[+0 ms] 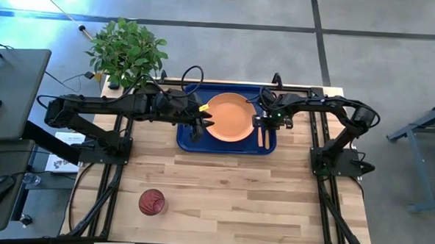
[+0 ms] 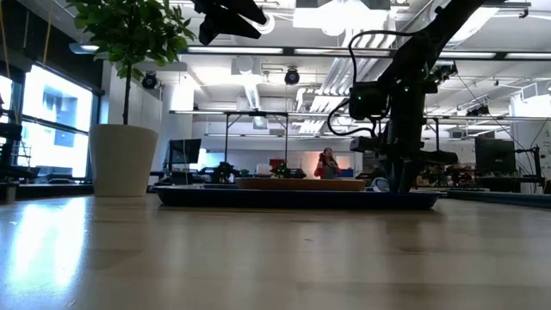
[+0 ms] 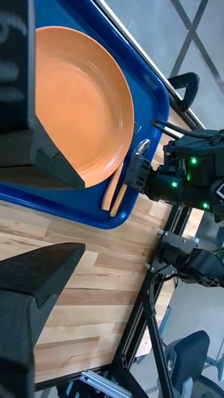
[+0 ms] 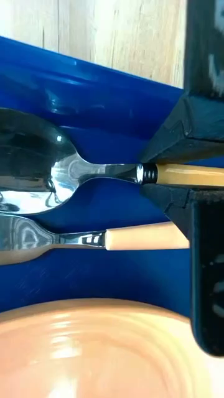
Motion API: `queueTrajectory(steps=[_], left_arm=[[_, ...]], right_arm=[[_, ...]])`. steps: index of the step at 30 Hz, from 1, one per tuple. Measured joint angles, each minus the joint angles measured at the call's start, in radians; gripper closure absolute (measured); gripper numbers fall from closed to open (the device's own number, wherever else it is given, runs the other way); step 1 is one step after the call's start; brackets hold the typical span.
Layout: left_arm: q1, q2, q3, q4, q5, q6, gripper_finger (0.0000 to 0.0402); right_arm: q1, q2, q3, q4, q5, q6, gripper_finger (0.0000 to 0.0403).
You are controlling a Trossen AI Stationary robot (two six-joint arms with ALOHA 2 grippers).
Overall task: Pick and place plate/cup/fork/spoon on tray
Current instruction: Put the yellow spoon on the blue tray
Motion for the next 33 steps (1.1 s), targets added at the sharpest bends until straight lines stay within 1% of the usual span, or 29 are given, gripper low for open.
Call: queueTrajectory(steps=[16, 26, 33], left_arm=[[0.000, 0.000, 0.000, 0.000, 0.000, 0.000, 0.0261], [0.000, 0.000, 0.000, 0.000, 0.000, 0.000, 0.0261], [0.000, 0.000, 0.000, 0.000, 0.000, 0.011, 0.0261]], right_arm=[[-0.018, 0.000, 0.000, 0.012, 0.003, -0.011, 0.0383], [-0.018, 0.001, 0.000, 0.017, 0.012, 0.000, 0.0351], [-0.018, 0.001, 0.001, 0.017, 0.014, 0.000, 0.0347]])
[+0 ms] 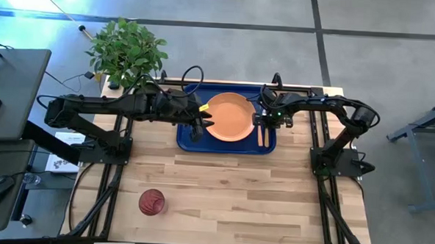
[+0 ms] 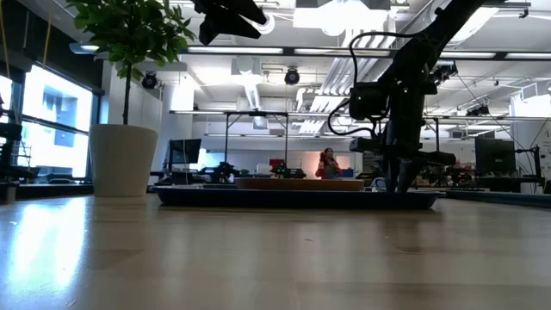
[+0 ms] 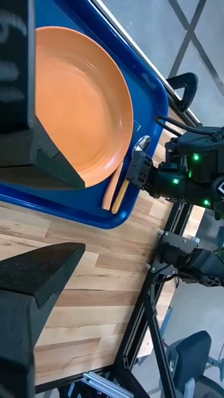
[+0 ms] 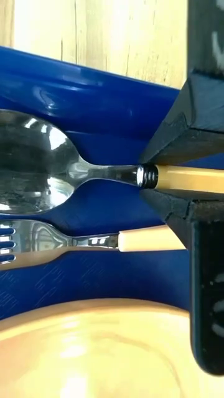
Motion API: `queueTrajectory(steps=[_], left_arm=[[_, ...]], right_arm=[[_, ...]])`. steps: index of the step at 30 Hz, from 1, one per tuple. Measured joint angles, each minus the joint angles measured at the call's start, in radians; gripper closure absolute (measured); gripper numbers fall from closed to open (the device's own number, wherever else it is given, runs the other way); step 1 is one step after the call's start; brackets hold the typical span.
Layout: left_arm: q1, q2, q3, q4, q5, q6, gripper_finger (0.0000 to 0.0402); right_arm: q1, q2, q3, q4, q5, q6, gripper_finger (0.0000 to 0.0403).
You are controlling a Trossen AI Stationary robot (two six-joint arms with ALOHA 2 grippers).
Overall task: Pick and place plate/cup/fork/spoon on tray
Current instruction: Put the yellow spoon on the blue tray
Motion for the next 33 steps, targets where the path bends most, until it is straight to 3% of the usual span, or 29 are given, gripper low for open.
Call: queueTrajectory(steps=[33], left_arm=[[0.000, 0.000, 0.000, -0.002, 0.000, -0.002, 0.0261]], right_arm=[[0.001, -0.025, 0.002, 0.019, 0.001, 0.008, 0.0308]])
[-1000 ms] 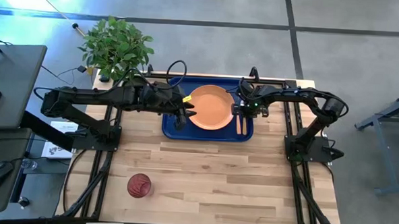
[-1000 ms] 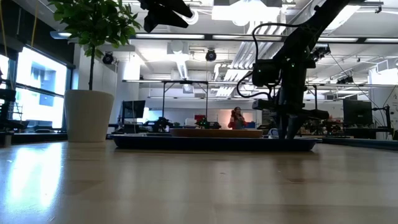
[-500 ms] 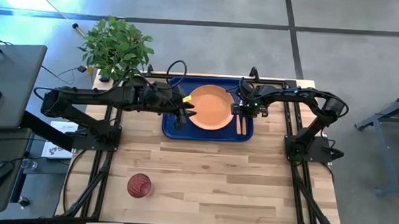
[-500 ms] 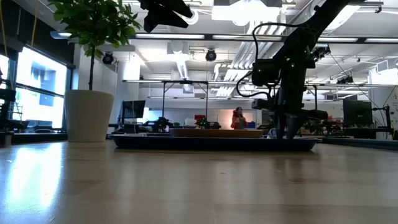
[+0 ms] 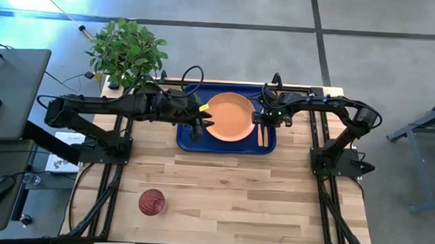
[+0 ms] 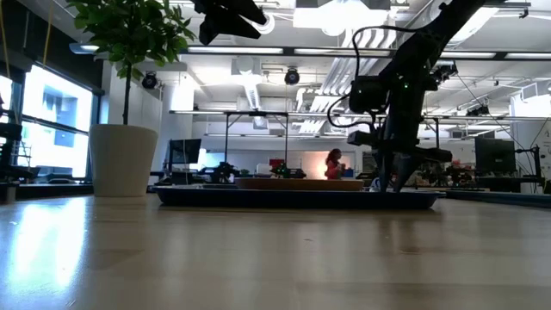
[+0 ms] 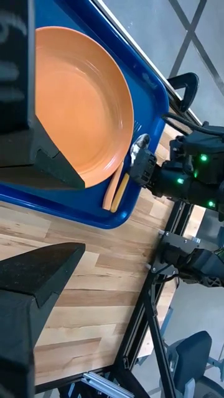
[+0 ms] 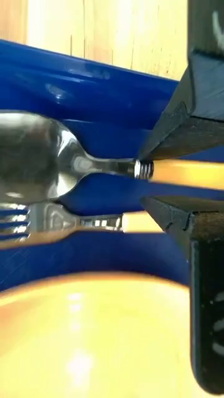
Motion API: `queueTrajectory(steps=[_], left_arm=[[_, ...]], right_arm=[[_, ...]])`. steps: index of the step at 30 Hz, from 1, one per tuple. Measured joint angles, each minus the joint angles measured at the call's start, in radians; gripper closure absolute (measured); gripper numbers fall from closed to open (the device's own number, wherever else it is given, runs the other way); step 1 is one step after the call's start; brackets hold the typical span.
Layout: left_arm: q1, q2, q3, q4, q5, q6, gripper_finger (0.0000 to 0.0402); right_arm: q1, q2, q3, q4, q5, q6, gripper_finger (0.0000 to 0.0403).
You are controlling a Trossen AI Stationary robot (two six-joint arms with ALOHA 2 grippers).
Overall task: Pick and place plate/cup/fork/spoon on tray
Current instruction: Put the yellow spoon on the blue tray, then put the red cup on the blue tray
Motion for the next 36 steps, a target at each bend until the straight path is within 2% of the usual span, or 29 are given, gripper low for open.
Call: queueTrajectory(steps=[10, 13, 18, 23, 31, 36], left_arm=[[0.000, 0.000, 0.000, 0.000, 0.000, 0.001, 0.0261], [0.000, -0.009, 0.000, -0.003, 0.021, 0.055, 0.0261], [-0.022, -0.068, 0.021, -0.028, 0.044, 0.132, 0.0261], [-0.052, -0.106, 0.093, -0.092, 0.041, 0.157, 0.0261], [-0.102, -0.113, 0.265, -0.386, 0.040, 0.184, 0.0260], [-0.151, -0.113, 0.356, -0.558, 0.040, 0.122, 0.0244]], right_arm=[[-0.001, -0.128, 0.000, -0.011, 0.023, 0.025, 0.0308], [0.008, -0.180, 0.000, -0.005, 0.003, 0.026, 0.0308], [0.057, -0.276, 0.000, 0.024, -0.016, 0.048, 0.0308], [0.137, -0.362, 0.001, 0.099, 0.026, 0.105, 0.0308], [0.294, -0.441, 0.001, 0.172, 0.156, 0.153, 0.0308], [0.371, -0.444, 0.001, 0.165, 0.229, 0.188, 0.0308]])
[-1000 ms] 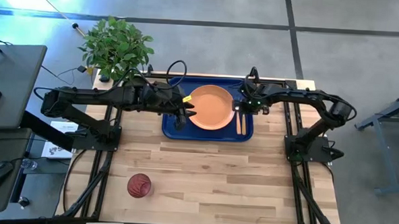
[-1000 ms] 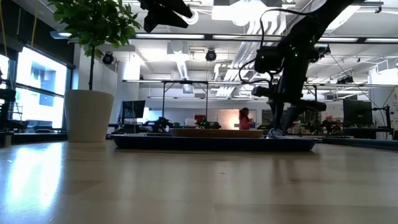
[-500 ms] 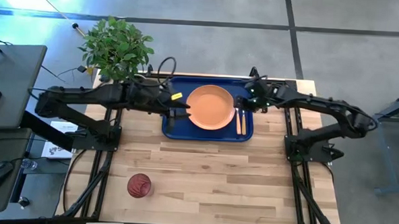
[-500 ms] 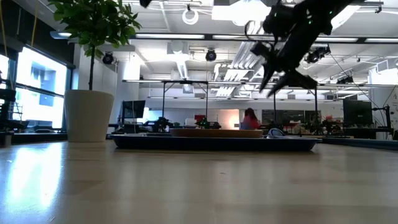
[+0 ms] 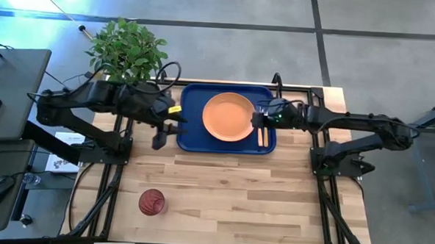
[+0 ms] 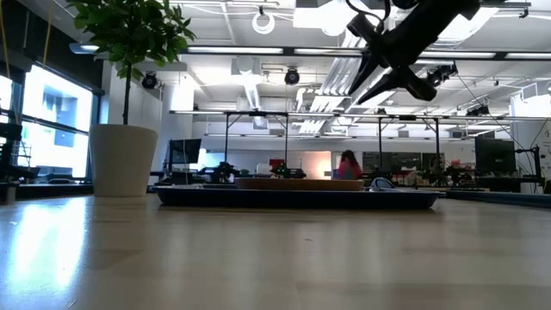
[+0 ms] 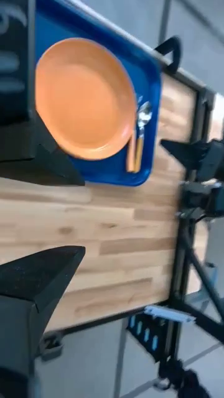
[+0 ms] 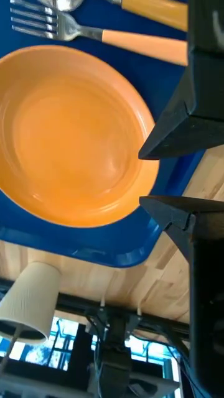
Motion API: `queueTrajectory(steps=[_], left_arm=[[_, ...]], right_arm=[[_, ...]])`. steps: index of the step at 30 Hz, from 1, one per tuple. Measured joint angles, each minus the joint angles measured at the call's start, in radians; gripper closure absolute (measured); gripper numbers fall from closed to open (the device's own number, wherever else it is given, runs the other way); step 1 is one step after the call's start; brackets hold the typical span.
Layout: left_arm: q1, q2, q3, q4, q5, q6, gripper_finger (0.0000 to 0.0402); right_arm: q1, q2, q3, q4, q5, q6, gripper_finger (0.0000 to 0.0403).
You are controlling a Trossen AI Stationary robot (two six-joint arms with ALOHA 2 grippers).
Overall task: Pick and place plate/cup/fork/spoon on tray
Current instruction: Put the red cup on the blue tray
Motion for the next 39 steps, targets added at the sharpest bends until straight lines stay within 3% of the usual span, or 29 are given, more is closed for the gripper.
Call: queueTrajectory(steps=[5, 14, 26, 33, 39], left_arm=[[-0.078, 0.000, 0.038, -0.133, 0.000, -0.078, 0.0227], [-0.260, 0.037, 0.038, -0.388, 0.002, -0.216, 0.0224], [-0.444, 0.186, 0.038, -0.420, 0.016, -0.343, 0.0224], [-0.488, 0.301, 0.037, -0.469, 0.034, -0.353, 0.0224], [-0.508, 0.365, 0.037, -0.494, 0.113, -0.359, 0.0224]], right_arm=[[0.052, 0.000, 0.000, -0.003, 0.060, 0.025, 0.0308], [0.081, 0.001, 0.000, -0.006, 0.048, 0.034, 0.0308], [0.081, 0.001, 0.000, -0.008, -0.038, -0.040, 0.0308], [0.081, 0.001, 0.000, -0.007, -0.041, -0.097, 0.0308], [0.081, 0.002, 0.000, -0.007, -0.055, -0.121, 0.0308]])
